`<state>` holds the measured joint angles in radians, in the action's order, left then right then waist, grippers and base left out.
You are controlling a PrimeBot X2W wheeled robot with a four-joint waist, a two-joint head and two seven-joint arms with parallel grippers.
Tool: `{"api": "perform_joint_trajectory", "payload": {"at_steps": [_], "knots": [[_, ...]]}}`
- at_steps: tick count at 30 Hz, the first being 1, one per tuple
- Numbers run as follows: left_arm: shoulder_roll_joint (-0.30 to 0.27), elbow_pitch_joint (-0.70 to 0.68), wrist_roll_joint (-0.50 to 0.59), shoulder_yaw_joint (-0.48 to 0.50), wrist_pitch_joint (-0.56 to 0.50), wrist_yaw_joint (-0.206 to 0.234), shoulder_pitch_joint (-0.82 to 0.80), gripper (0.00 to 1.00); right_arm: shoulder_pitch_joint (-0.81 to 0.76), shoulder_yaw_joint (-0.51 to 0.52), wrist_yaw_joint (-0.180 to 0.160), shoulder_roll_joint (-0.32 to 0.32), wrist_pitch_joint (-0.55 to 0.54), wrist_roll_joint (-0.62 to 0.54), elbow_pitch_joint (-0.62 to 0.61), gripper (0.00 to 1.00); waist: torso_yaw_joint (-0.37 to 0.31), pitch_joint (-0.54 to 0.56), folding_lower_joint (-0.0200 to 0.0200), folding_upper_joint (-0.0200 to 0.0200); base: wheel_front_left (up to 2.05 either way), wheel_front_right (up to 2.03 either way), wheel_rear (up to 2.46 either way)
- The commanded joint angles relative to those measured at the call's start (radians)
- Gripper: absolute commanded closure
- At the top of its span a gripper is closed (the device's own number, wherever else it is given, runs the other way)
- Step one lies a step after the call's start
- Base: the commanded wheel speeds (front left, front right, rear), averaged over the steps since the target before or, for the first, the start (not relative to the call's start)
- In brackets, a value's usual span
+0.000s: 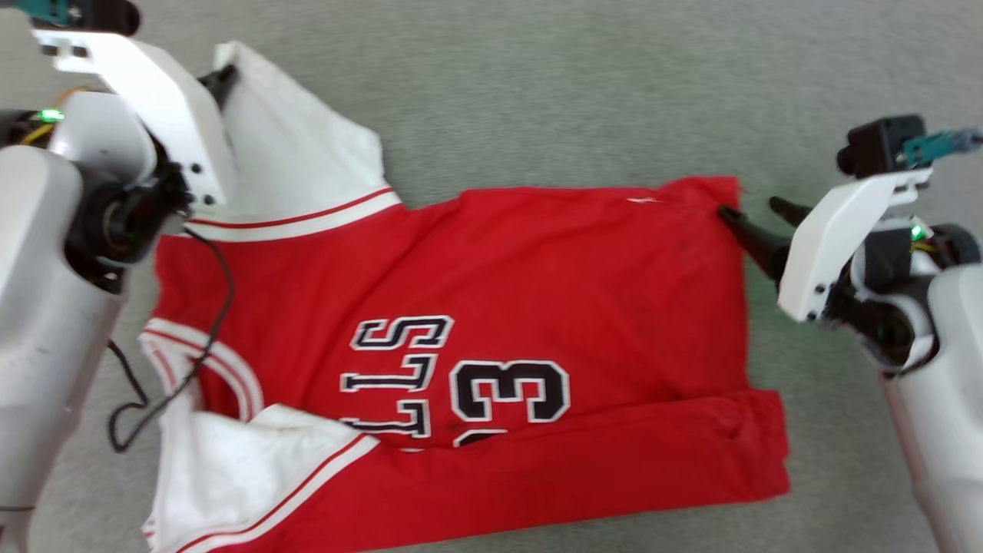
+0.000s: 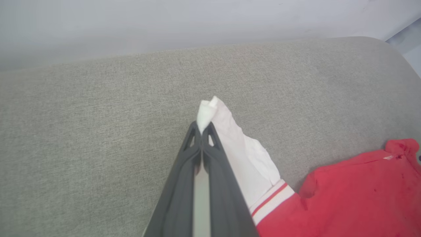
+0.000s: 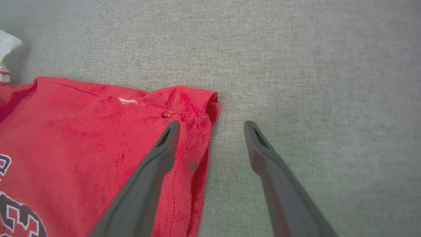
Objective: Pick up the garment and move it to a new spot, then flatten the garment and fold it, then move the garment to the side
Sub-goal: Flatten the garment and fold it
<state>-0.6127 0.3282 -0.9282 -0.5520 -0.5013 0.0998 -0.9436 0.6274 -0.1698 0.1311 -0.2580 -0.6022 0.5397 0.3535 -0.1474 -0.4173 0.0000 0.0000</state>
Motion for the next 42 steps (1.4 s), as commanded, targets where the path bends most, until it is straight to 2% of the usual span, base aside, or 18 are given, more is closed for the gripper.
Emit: {"api": "perform_joint_trajectory", "payload": {"at_steps": [1, 7, 11, 14, 17, 23, 30, 36, 42], "knots": [[0.011, -0.011, -0.002, 0.0, 0.014, 0.0, 0.022, 1.0, 0.033, 0.005, -0.001, -0.002, -0.018, -0.003, 0.027, 0.0, 0.055, 0.009, 0.0, 0.0, 0.0, 0.0, 0.0], [0.036, -0.063, 0.0, -0.006, 0.05, -0.002, 0.039, 1.0, 0.116, 0.025, -0.001, -0.001, -0.075, -0.009, 0.143, 0.0, 0.103, -0.028, 0.0, 0.0, 0.0, 0.0, 0.0], [0.035, -0.084, -0.007, -0.004, 0.067, -0.008, 0.057, 1.0, 0.119, 0.01, -0.001, 0.022, -0.175, -0.027, 0.266, 0.0, 0.12, -0.041, 0.0, 0.0, 0.0, 0.0, 0.0], [0.032, -0.091, -0.012, -0.004, 0.075, -0.01, 0.077, 1.0, 0.106, -0.007, -0.001, 0.04, -0.242, -0.026, 0.326, 1.0, 0.127, -0.041, 0.0, 0.0, 0.0, 0.0, 0.0], [0.025, -0.09, -0.017, 0.0, 0.084, -0.009, 0.094, 1.0, 0.121, -0.013, -0.001, 0.038, -0.242, -0.02, 0.323, 1.0, 0.129, -0.03, 0.0, 0.0, 0.0, 0.0, 0.0], [0.011, -0.092, -0.026, 0.023, 0.124, -0.002, 0.136, 1.0, 0.169, -0.016, -0.001, -0.025, -0.173, -0.023, 0.244, 1.0, 0.131, 0.025, 0.0, 0.0, 0.0, 0.0, 0.0], [-0.025, -0.128, -0.035, 0.04, 0.18, 0.023, 0.258, 1.0, 0.103, -0.011, -0.001, -0.079, -0.101, -0.03, 0.146, 1.0, 0.132, 0.14, 0.0, 0.0, 0.0, 0.0, 0.0], [-0.07, -0.207, -0.078, 0.089, 0.234, 0.091, 0.453, 1.0, -0.052, -0.003, -0.001, -0.098, -0.057, -0.057, 0.054, 1.0, 0.132, 0.243, 0.0, 0.0, 0.0, 0.0, 0.0], [-0.079, -0.277, -0.164, 0.131, 0.268, 0.164, 0.704, 1.0, -0.249, 0.028, -0.001, -0.069, -0.029, -0.061, -0.028, 1.0, 0.135, 0.315, 0.0, 0.0, 0.0, 0.0, 0.0]]}}
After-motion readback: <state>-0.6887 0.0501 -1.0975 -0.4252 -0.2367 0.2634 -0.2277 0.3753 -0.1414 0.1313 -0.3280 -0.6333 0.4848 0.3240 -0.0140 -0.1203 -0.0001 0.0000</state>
